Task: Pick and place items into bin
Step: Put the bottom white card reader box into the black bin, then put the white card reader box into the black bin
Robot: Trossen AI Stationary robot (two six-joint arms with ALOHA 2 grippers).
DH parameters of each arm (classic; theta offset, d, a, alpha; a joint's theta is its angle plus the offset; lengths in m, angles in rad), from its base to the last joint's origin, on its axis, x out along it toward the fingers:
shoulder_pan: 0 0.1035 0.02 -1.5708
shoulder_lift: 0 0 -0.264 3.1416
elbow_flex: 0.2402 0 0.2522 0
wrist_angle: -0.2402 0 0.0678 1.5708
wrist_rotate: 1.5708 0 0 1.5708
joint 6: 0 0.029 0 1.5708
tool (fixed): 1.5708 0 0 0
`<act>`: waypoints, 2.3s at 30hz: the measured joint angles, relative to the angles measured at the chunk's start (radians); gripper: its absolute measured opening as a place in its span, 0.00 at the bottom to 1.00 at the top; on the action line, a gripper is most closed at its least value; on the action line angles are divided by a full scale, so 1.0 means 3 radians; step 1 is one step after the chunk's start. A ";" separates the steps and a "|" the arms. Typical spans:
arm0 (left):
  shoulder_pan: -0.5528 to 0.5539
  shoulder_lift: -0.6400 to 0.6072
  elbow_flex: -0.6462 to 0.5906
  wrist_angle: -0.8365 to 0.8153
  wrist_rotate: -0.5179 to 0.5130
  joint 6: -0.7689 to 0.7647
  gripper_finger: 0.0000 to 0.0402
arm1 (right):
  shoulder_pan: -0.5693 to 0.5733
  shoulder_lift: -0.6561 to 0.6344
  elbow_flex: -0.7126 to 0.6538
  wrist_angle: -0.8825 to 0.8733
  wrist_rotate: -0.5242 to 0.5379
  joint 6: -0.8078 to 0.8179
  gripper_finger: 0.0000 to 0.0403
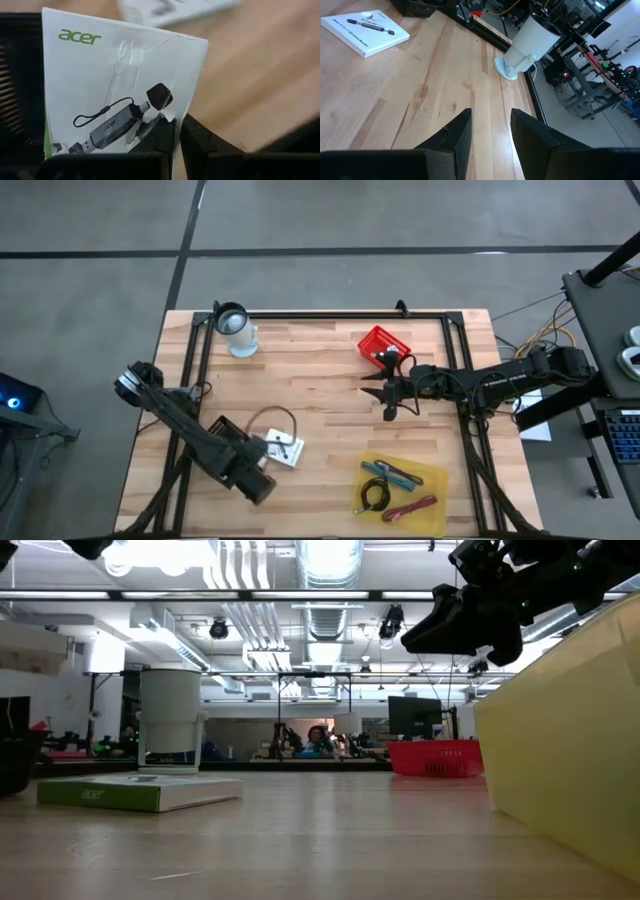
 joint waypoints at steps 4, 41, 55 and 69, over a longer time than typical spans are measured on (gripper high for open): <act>-0.0012 -0.0152 -0.0137 -0.0162 -0.0091 -0.0413 0.01 | 0.0000 0.0000 0.0000 -0.0019 0.0000 0.0000 0.31; -0.0024 -0.1080 -0.1588 0.0248 -0.0037 -0.0905 0.04 | 0.0000 0.0000 -0.0001 -0.0058 0.0001 0.0050 0.31; -0.0024 -0.1095 -0.1588 0.0242 -0.0040 -0.0792 0.24 | 0.0000 0.0000 -0.0001 -0.0058 0.0001 0.0051 0.31; 0.0004 -0.1339 -0.1502 0.0221 -0.0063 -0.0791 0.25 | 0.0001 0.0000 -0.0003 -0.0057 0.0001 0.0051 0.30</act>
